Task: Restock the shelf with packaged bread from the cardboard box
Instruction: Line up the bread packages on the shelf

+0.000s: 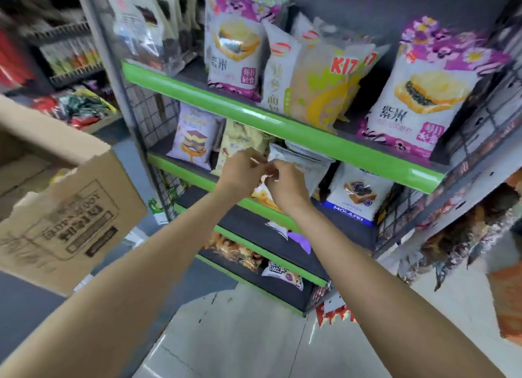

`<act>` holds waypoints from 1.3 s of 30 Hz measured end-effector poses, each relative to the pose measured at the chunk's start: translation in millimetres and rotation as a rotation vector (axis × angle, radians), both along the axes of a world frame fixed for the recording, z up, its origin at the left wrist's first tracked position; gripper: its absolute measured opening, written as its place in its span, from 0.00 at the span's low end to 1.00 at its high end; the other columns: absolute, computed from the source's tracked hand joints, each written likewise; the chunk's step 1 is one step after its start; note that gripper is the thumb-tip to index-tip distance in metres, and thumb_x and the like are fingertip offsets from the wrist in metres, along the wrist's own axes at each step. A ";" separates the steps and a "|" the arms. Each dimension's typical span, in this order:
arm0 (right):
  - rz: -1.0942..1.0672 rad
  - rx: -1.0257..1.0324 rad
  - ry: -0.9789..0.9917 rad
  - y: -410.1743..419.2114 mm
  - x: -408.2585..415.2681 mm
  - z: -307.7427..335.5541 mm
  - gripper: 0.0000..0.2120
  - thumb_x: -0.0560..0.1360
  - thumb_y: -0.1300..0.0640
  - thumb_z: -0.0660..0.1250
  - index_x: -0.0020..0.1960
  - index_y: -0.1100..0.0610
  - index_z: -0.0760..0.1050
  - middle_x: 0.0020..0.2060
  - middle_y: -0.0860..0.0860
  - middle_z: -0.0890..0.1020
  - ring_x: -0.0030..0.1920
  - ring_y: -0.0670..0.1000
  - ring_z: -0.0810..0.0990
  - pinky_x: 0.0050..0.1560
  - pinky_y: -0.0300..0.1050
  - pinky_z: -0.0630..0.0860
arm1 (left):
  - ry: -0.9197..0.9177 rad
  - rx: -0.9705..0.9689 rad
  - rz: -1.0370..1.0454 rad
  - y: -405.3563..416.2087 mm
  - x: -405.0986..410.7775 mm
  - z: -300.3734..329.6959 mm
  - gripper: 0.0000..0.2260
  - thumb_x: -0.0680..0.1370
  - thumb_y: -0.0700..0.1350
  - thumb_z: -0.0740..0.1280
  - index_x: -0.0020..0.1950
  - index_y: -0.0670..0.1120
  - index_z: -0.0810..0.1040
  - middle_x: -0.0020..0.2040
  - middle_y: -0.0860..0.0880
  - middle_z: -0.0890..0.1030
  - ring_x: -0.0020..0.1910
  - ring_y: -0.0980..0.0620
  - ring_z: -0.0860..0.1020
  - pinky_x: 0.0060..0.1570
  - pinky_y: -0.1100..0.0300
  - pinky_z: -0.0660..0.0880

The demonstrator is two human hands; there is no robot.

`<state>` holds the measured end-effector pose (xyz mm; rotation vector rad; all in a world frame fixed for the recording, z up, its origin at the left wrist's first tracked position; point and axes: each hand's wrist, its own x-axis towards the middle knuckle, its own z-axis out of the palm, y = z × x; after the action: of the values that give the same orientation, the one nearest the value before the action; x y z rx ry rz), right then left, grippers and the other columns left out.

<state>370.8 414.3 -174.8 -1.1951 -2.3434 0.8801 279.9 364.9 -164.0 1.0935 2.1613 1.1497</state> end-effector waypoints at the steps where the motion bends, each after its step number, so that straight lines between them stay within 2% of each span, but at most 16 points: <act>1: 0.063 -0.009 0.016 -11.9 -18.3 10.1 0.14 0.75 0.66 0.60 0.59 0.59 0.75 0.56 0.58 0.79 0.56 0.58 0.77 0.49 0.47 0.73 | 0.004 -0.012 0.053 -15.0 -16.5 8.2 0.09 0.78 0.45 0.65 0.54 0.42 0.78 0.46 0.44 0.81 0.38 0.48 0.80 0.34 0.60 0.76; 5: 0.250 0.008 0.080 -59.8 -93.5 42.6 0.14 0.76 0.65 0.61 0.61 0.59 0.76 0.57 0.55 0.80 0.57 0.55 0.77 0.41 0.40 0.70 | 0.046 -0.012 0.347 -78.7 -90.3 31.6 0.10 0.78 0.45 0.61 0.55 0.42 0.77 0.46 0.43 0.80 0.44 0.44 0.79 0.39 0.58 0.74; 9: 0.402 0.008 0.080 -100.7 -176.1 51.8 0.14 0.75 0.65 0.61 0.59 0.59 0.77 0.57 0.56 0.80 0.58 0.55 0.77 0.56 0.45 0.72 | 0.046 -0.127 0.565 -142.6 -167.4 31.0 0.11 0.78 0.46 0.61 0.56 0.44 0.77 0.52 0.40 0.81 0.52 0.40 0.79 0.52 0.53 0.77; 14: 0.557 -0.044 0.017 -140.1 -282.6 44.9 0.13 0.76 0.62 0.61 0.59 0.56 0.77 0.57 0.52 0.80 0.58 0.54 0.78 0.59 0.47 0.73 | 0.034 -0.355 0.615 -195.7 -264.2 21.7 0.14 0.78 0.44 0.58 0.55 0.40 0.79 0.54 0.39 0.81 0.51 0.41 0.78 0.44 0.58 0.70; 20: 0.687 -0.146 -0.364 -161.3 -399.1 -2.4 0.15 0.77 0.60 0.61 0.63 0.58 0.74 0.63 0.55 0.77 0.64 0.56 0.73 0.59 0.43 0.69 | -0.079 -0.580 0.606 -224.2 -366.0 -21.5 0.18 0.79 0.49 0.59 0.55 0.36 0.78 0.53 0.38 0.80 0.58 0.40 0.77 0.48 0.57 0.72; 22: 0.706 -0.159 -0.498 -162.9 -421.2 -22.2 0.15 0.77 0.60 0.61 0.63 0.61 0.73 0.62 0.58 0.76 0.62 0.58 0.74 0.57 0.44 0.70 | -0.100 -0.665 0.583 -229.2 -383.4 -37.4 0.17 0.80 0.46 0.59 0.59 0.34 0.76 0.59 0.37 0.78 0.61 0.40 0.76 0.55 0.55 0.73; 25: 0.772 -0.246 -0.676 -165.0 -443.0 -51.4 0.06 0.78 0.59 0.62 0.45 0.62 0.72 0.45 0.58 0.75 0.46 0.55 0.74 0.44 0.42 0.70 | -0.119 -0.790 0.516 -233.9 -403.0 -60.4 0.10 0.80 0.39 0.57 0.51 0.35 0.76 0.61 0.39 0.77 0.56 0.42 0.76 0.56 0.55 0.73; 27: 0.850 -0.257 -0.857 -165.7 -451.9 -66.1 0.09 0.76 0.59 0.65 0.39 0.56 0.67 0.46 0.56 0.72 0.45 0.52 0.69 0.45 0.40 0.67 | -0.136 -0.818 0.493 -232.3 -413.2 -77.1 0.08 0.79 0.37 0.58 0.45 0.37 0.75 0.51 0.40 0.77 0.49 0.44 0.77 0.48 0.58 0.74; 28: 0.899 -0.254 -0.919 -164.6 -454.7 -72.2 0.05 0.74 0.58 0.68 0.46 0.55 0.72 0.52 0.57 0.73 0.49 0.52 0.70 0.51 0.42 0.67 | -0.171 -0.819 0.481 -230.8 -415.2 -82.8 0.09 0.79 0.37 0.58 0.40 0.39 0.72 0.45 0.42 0.75 0.43 0.47 0.76 0.41 0.62 0.73; 29: 0.929 -0.249 -0.972 -163.4 -457.1 -77.7 0.16 0.72 0.57 0.71 0.58 0.56 0.73 0.59 0.59 0.73 0.55 0.54 0.71 0.56 0.46 0.68 | -0.205 -0.833 0.483 -228.7 -416.1 -88.1 0.09 0.79 0.37 0.58 0.39 0.40 0.71 0.43 0.43 0.74 0.40 0.49 0.74 0.37 0.67 0.71; 30: 0.968 -0.223 -1.024 -162.2 -458.8 -84.5 0.28 0.70 0.57 0.73 0.67 0.58 0.68 0.64 0.58 0.71 0.61 0.57 0.72 0.61 0.49 0.69 | -0.234 -0.856 0.470 -227.1 -415.5 -91.8 0.06 0.79 0.38 0.59 0.46 0.39 0.73 0.46 0.41 0.75 0.43 0.49 0.75 0.41 0.70 0.72; 31: 1.027 -0.191 -1.079 -162.0 -458.6 -86.5 0.31 0.71 0.58 0.73 0.70 0.59 0.65 0.65 0.58 0.71 0.63 0.59 0.73 0.62 0.50 0.71 | -0.256 -0.850 0.488 -227.0 -415.9 -100.6 0.11 0.79 0.39 0.60 0.60 0.37 0.72 0.56 0.39 0.75 0.53 0.45 0.76 0.53 0.66 0.73; 32: 1.072 -0.150 -1.106 -159.9 -458.8 -90.9 0.27 0.71 0.59 0.73 0.67 0.62 0.67 0.62 0.58 0.74 0.59 0.59 0.76 0.58 0.49 0.75 | -0.265 -0.882 0.483 -226.0 -415.8 -106.4 0.21 0.78 0.40 0.62 0.71 0.39 0.65 0.64 0.38 0.72 0.62 0.41 0.73 0.63 0.57 0.71; 34: 1.104 -0.134 -1.090 -156.9 -462.6 -95.4 0.13 0.69 0.59 0.75 0.47 0.63 0.74 0.43 0.55 0.78 0.42 0.54 0.77 0.41 0.43 0.76 | -0.269 -0.956 0.443 -227.2 -415.3 -114.6 0.28 0.77 0.42 0.63 0.75 0.40 0.58 0.67 0.38 0.71 0.66 0.39 0.71 0.67 0.45 0.67; 37: 0.989 -0.219 -0.979 -144.9 -468.1 -97.2 0.14 0.68 0.57 0.76 0.46 0.62 0.74 0.43 0.55 0.77 0.44 0.55 0.76 0.41 0.43 0.74 | -0.207 -1.082 0.437 -233.1 -418.9 -123.9 0.24 0.73 0.48 0.71 0.66 0.45 0.70 0.65 0.42 0.72 0.66 0.41 0.68 0.63 0.45 0.67; 39: 0.913 -0.279 -0.850 -139.6 -471.7 -96.0 0.14 0.71 0.57 0.74 0.36 0.59 0.69 0.38 0.54 0.73 0.37 0.53 0.71 0.33 0.42 0.64 | -0.177 -1.129 0.415 -236.4 -421.6 -127.6 0.21 0.71 0.52 0.72 0.61 0.47 0.75 0.63 0.43 0.73 0.65 0.39 0.68 0.63 0.44 0.67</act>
<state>-100.9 274.7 -270.8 -0.5611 -3.6924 1.1281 -141.7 128.5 -291.6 0.0441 2.3577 0.0097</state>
